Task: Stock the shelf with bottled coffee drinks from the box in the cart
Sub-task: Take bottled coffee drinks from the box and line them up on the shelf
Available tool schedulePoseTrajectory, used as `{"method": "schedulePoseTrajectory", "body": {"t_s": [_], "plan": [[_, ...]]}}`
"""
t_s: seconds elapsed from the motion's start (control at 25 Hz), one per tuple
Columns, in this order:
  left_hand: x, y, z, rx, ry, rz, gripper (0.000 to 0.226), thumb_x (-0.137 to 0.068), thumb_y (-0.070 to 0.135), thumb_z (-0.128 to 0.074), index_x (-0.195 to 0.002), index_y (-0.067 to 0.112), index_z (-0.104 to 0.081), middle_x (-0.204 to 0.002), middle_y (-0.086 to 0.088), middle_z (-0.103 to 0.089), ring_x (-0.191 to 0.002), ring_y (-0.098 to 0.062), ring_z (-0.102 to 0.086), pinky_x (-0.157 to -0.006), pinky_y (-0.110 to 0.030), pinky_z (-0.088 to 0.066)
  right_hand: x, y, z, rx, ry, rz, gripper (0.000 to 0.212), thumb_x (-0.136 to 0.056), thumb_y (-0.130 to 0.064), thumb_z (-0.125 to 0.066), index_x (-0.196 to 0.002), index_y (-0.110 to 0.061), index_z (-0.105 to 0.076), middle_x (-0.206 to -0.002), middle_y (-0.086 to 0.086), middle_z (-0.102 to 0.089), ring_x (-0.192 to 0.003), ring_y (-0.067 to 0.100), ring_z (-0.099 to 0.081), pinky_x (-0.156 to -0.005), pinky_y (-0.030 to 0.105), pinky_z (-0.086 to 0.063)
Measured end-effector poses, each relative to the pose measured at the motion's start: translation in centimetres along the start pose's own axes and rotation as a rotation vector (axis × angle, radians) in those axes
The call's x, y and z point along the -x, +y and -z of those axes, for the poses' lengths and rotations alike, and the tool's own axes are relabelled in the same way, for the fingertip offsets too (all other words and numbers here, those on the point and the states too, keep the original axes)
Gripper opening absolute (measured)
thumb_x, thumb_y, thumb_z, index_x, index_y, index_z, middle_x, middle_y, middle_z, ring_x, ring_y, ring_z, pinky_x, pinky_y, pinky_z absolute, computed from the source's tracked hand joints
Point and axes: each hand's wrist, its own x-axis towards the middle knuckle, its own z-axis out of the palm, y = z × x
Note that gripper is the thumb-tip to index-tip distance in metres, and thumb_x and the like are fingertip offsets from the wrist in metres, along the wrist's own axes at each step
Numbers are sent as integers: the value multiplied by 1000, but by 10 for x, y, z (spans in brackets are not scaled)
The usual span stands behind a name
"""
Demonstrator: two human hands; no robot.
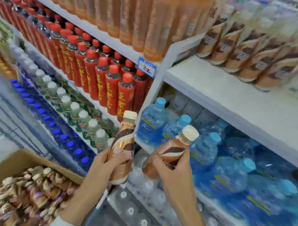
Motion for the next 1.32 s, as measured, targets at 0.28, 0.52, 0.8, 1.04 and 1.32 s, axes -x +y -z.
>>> {"method": "schedulePoseTrajectory", "body": {"t_s": [0.28, 0.52, 0.8, 1.04, 1.32], "plan": [[-3, 58, -175, 32, -341, -300, 37, -62, 48, -84, -94, 31, -79, -93, -11, -79, -79, -26, -78, -64, -35, -61, 8, -74, 184, 138, 297, 162, 43, -61, -56, -73, -96, -43, -52, -91, -23, -70, -79, -2, -66, -63, 15, -48], [-18, 114, -303, -78, -593, -537, 40, -68, 47, -83, -104, 36, -69, -98, 11, -77, -92, -7, -73, -72, -19, -56, -15, -113, 293, 316, 507, 182, 51, -63, -58, -68, -102, -35, -47, -90, -14, -63, -76, 2, -61, -59, 22, -42], [-51, 113, -371, -282, -746, -578, 61, -72, 52, -79, -127, 37, -57, -115, 19, -72, -110, -3, -67, -101, -36, -51, -51, -87, 324, 330, 625, 125, 43, -71, -47, -74, -96, -32, -43, -92, -7, -62, -79, 8, -61, -60, 25, -41], [-62, 100, -372, -382, -768, -589, 69, -72, 60, -76, -133, 41, -50, -124, 22, -67, -116, 0, -63, -108, -37, -48, -51, -68, 321, 292, 616, 122, 52, -70, -49, -72, -114, -39, -45, -100, -22, -62, -86, -7, -61, -65, 14, -42], [-61, 95, -361, -448, -598, -638, 88, -42, 64, -93, -116, 42, -50, -114, 20, -65, -95, 13, -64, -73, -8, -52, -37, -47, 324, 189, 606, 178, 62, -71, -25, -90, -117, -47, -53, -108, -31, -68, -98, -9, -66, -76, 9, -51]]}}
